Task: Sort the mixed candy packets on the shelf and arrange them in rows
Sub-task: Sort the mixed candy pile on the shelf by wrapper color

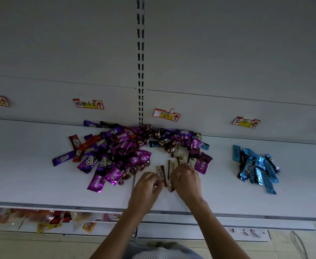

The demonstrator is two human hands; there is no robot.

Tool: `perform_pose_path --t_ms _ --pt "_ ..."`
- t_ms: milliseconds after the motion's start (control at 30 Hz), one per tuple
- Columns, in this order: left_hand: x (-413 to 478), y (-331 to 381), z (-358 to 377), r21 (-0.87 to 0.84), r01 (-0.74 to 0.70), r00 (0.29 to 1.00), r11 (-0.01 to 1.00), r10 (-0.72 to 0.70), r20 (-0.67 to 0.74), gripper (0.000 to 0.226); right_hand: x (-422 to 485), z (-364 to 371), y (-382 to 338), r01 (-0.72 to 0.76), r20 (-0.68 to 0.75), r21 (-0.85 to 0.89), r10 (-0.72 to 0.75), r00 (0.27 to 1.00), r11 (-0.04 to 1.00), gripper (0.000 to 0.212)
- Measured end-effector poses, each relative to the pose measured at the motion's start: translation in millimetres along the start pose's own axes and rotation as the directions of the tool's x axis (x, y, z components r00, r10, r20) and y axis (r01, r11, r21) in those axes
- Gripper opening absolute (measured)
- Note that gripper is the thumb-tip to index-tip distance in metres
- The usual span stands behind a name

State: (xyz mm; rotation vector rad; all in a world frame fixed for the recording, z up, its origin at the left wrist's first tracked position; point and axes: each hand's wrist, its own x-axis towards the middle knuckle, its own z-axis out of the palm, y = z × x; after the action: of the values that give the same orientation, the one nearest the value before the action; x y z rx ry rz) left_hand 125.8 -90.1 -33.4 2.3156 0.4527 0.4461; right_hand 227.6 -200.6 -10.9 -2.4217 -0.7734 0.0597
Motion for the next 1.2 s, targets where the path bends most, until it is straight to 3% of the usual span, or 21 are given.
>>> perform_pose_path --t_ms 33,200,333,433,567,667,867,967,1067,1200 --pt "0.5 1.7 2.2 -0.013 0.028 1.0 1.0 -0.028 -0.001 0.009 2.5 -1.7 0.5 -0.033 -0.035 0.005 0.033 0.999 0.999 0.005" --pt "-0.7 7.0 4.7 0.101 0.08 0.994 0.992 -0.071 -0.088 0.031 17.2 -4.6 2.9 -0.18 0.069 -0.15 0.191 0.979 0.972 0.055" --pt "-8.7 10.8 0.5 0.18 0.216 0.969 0.96 -0.189 -0.156 0.049 14.9 -4.0 6.1 -0.175 0.116 -0.039 0.178 0.977 0.984 0.049" --pt "-6.3 17.2 2.5 0.149 0.275 0.957 0.95 -0.255 -0.14 0.057 11.2 -4.2 8.8 -0.224 0.04 0.052 0.222 0.974 0.973 0.055" --pt "3.5 22.1 6.9 0.246 0.275 0.959 0.929 -0.249 -0.132 0.06 14.2 -7.3 6.0 -0.301 0.105 -0.091 0.31 0.945 0.949 0.074" --pt "6.2 22.3 12.6 0.275 0.242 0.969 0.93 -0.218 -0.114 0.049 13.8 -11.8 0.6 -0.252 0.197 -0.101 0.268 0.943 0.962 0.057" --pt "13.4 26.4 5.5 0.122 0.241 0.971 0.963 -0.24 -0.024 0.048 16.3 -22.0 2.3 -0.221 0.147 -0.042 0.225 0.963 0.974 0.027" --pt "19.5 27.8 2.7 0.11 0.285 0.957 0.952 -0.29 0.03 0.049 21.1 -27.5 6.8 -0.273 0.136 0.114 0.257 0.957 0.955 0.026" --pt "21.0 29.1 5.2 0.031 0.332 0.941 0.943 -0.334 0.05 0.037 24.8 -38.7 9.7 -0.444 0.163 0.449 0.418 0.894 0.775 0.022" --pt "20.5 37.1 5.5 -0.08 0.264 0.962 0.961 -0.268 -0.045 0.024 33.6 -42.5 29.4 -0.619 0.326 0.637 0.566 0.757 0.46 0.026"
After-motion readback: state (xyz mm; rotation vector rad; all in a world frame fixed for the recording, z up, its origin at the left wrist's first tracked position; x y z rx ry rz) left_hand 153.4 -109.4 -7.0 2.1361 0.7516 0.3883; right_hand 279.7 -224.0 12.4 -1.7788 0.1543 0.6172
